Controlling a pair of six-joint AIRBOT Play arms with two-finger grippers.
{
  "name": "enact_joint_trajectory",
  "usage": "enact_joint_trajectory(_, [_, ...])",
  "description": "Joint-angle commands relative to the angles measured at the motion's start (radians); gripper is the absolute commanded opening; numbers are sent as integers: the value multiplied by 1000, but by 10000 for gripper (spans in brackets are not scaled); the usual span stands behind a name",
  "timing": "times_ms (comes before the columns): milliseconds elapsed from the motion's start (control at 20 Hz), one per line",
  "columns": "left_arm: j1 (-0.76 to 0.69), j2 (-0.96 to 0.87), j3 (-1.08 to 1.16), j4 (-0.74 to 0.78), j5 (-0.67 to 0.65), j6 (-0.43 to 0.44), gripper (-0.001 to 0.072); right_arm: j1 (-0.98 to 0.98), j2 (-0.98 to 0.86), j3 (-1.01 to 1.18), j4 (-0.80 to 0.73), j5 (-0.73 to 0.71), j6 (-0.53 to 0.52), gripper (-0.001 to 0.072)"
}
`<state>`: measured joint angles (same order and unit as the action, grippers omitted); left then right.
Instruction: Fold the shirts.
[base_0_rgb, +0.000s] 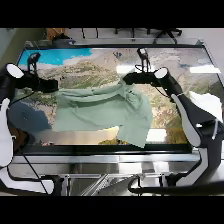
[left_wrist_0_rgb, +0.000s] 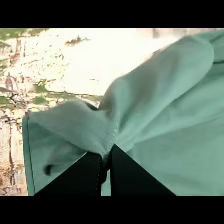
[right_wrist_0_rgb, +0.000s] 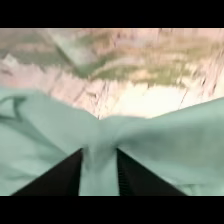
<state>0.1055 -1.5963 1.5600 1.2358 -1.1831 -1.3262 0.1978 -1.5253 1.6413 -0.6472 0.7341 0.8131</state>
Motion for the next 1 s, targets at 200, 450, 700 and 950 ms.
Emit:
enact_joint_trajectory(200, [105, -211, 202, -4, -221, 7, 696, -138, 10, 2, 26, 159, 77, 302])
enact_joint_trajectory(450, [225, -151, 96, -8, -365, 43, 696, -373, 86, -1, -79, 511, 256, 302])
enact_joint_trajectory(700, [276, -79, -219, -6, -335, 80, 695, -452, 83, -72, -121, 591, 262, 301])
enact_joint_trajectory(950, [280, -80, -354, -132, -262, 144, 695, -457, 68, -82, -121, 592, 249, 301])
